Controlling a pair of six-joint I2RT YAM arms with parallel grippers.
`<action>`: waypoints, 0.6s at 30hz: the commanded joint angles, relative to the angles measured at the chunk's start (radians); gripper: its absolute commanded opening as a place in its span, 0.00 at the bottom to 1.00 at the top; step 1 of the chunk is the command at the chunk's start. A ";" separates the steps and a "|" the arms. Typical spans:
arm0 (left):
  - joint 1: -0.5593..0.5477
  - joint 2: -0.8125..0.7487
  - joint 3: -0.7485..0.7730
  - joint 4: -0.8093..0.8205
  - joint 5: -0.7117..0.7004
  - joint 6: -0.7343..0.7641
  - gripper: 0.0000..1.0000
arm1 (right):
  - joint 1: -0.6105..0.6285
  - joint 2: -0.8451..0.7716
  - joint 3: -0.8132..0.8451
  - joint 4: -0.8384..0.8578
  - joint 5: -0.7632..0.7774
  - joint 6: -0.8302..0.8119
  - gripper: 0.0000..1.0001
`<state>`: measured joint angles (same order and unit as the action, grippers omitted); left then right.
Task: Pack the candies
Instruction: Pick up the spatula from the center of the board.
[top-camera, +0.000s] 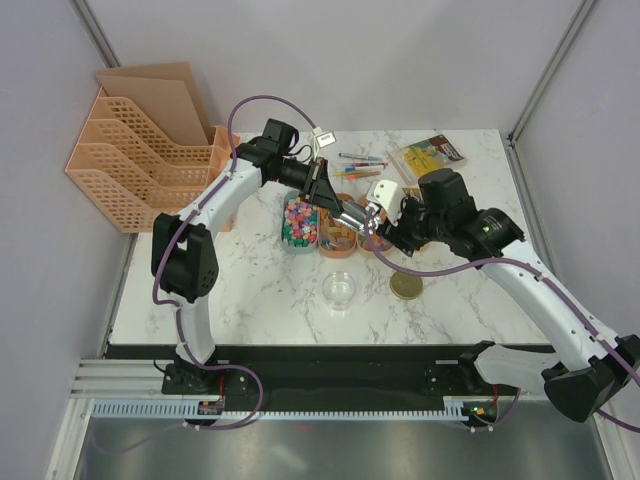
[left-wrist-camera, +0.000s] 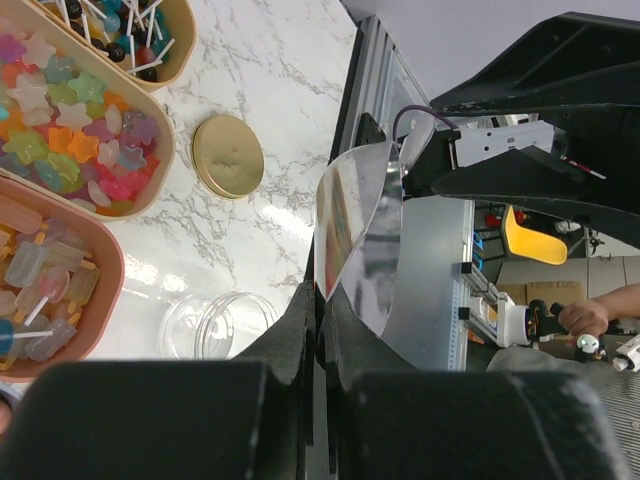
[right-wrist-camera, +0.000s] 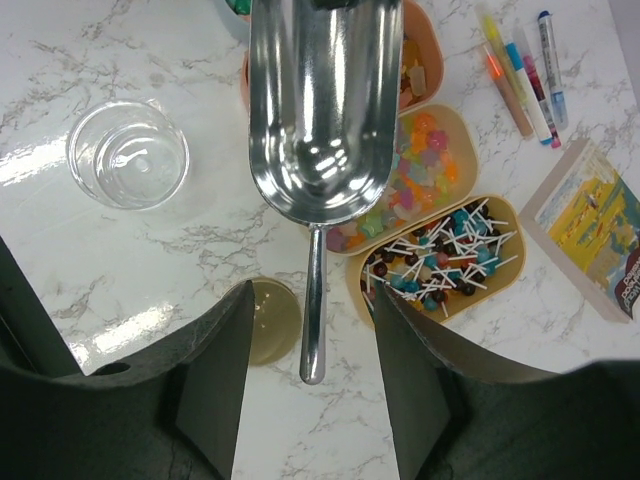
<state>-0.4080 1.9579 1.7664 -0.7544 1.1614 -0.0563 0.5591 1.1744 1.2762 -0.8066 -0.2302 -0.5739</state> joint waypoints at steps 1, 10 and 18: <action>-0.005 -0.030 0.025 -0.006 0.044 0.038 0.02 | -0.001 0.001 -0.023 0.014 0.015 -0.023 0.58; -0.006 -0.039 0.028 -0.008 0.067 0.035 0.02 | -0.002 0.013 -0.064 0.049 0.038 -0.030 0.51; -0.008 -0.042 0.021 -0.008 0.073 0.033 0.02 | -0.002 0.033 -0.072 0.090 0.038 -0.021 0.45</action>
<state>-0.4099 1.9575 1.7664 -0.7582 1.1877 -0.0540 0.5591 1.1999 1.2110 -0.7616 -0.2005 -0.5915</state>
